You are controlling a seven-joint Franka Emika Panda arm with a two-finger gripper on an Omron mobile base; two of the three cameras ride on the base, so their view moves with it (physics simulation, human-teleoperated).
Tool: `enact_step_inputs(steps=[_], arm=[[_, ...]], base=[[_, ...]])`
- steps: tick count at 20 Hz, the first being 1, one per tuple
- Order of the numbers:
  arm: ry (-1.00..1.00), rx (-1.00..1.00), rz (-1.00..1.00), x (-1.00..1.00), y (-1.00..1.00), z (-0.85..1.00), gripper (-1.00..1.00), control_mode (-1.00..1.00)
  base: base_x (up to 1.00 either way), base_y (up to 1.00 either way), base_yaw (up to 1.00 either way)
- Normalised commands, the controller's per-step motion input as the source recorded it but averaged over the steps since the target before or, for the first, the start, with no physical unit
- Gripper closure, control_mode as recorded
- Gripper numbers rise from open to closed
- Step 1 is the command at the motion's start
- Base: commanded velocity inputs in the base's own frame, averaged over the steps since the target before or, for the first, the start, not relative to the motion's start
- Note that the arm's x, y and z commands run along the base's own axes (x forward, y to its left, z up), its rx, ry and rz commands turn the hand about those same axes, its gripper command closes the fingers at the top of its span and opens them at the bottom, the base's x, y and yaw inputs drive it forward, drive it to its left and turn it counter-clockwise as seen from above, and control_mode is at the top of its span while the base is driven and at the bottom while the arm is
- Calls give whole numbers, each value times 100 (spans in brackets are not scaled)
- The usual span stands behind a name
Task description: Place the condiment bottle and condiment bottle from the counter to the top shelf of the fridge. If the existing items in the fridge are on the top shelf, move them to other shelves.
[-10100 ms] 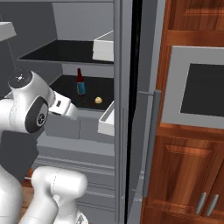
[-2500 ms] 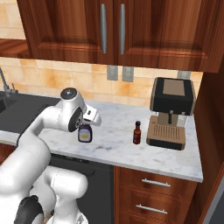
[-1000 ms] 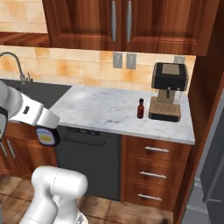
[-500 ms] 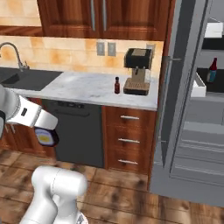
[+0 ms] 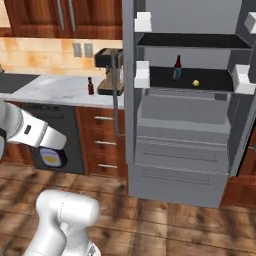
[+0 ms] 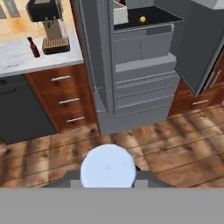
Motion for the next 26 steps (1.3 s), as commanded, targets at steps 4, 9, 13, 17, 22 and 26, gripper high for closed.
enact_step_inputs(steps=[4, 9, 13, 17, 22, 26], arm=[[0, 0, 0, 0, 0, 0, 100, 100], [0, 0, 0, 0, 0, 0, 100, 100], [0, 0, 0, 0, 0, 0, 100, 100], [0, 0, 0, 0, 0, 0, 100, 100], [0, 0, 0, 0, 0, 0, 100, 100], [0, 0, 0, 0, 0, 0, 100, 100]], base=[[79, -100, -6], [83, -100, -3], [65, -83, 0], [78, -11, 0], [79, 0, 0], [90, 0, 0]])
